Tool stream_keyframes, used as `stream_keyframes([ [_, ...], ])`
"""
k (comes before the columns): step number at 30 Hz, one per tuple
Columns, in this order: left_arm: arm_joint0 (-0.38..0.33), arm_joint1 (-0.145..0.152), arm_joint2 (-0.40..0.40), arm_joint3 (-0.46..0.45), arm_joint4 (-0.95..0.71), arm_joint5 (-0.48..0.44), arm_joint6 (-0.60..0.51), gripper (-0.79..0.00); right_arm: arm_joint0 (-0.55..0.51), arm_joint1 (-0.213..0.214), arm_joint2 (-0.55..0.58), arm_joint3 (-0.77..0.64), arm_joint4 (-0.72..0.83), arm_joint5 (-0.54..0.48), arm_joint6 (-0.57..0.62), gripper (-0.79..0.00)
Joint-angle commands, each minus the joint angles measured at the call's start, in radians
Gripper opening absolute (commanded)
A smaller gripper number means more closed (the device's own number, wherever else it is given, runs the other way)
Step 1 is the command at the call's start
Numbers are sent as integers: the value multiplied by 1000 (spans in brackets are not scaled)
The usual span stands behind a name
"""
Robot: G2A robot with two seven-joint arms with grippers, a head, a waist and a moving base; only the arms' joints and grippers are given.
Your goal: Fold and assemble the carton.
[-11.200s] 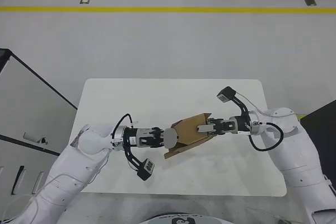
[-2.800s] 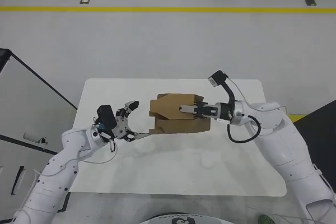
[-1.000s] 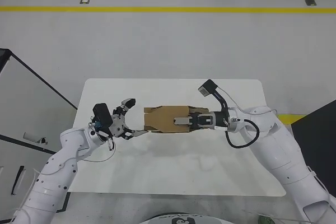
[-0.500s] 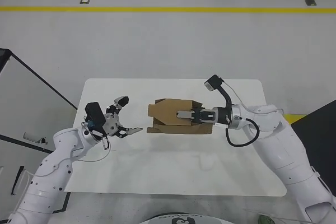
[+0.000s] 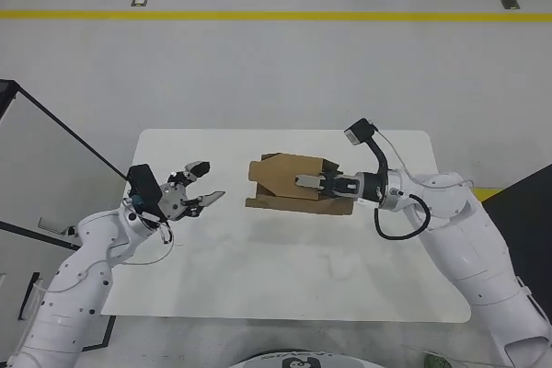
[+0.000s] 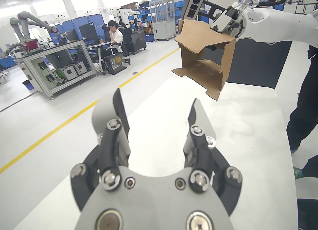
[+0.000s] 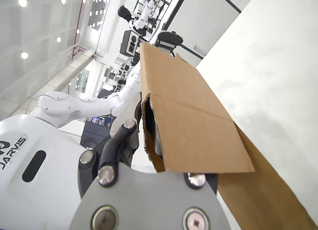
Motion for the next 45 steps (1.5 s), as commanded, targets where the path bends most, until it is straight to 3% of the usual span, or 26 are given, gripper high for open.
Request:
stream_keyframes([
  [1, 1, 0, 0, -26, -3, 5, -45, -785, -8, 0, -1, -12, -24, 3, -24, -785],
  [6, 9, 2, -19, -104, -47, 12, -137, -785, -17, 1, 2, -20, -56, 11, -52, -785],
  [11, 8, 2, -23, -111, -39, 21, -140, -785, -17, 1, 4, -20, -54, 10, -58, -785],
  [21, 1, -3, 35, -193, 12, 51, -232, -785, -22, -4, -12, -26, -87, 14, -99, -785],
  [30, -4, -6, 52, -191, 12, 64, -241, -785, 4, -10, -36, -2, -72, 1, -86, -785],
  [45, 0, -2, 59, -209, 38, -15, -212, -785, 36, -19, -55, 30, -71, 6, -94, -785],
])
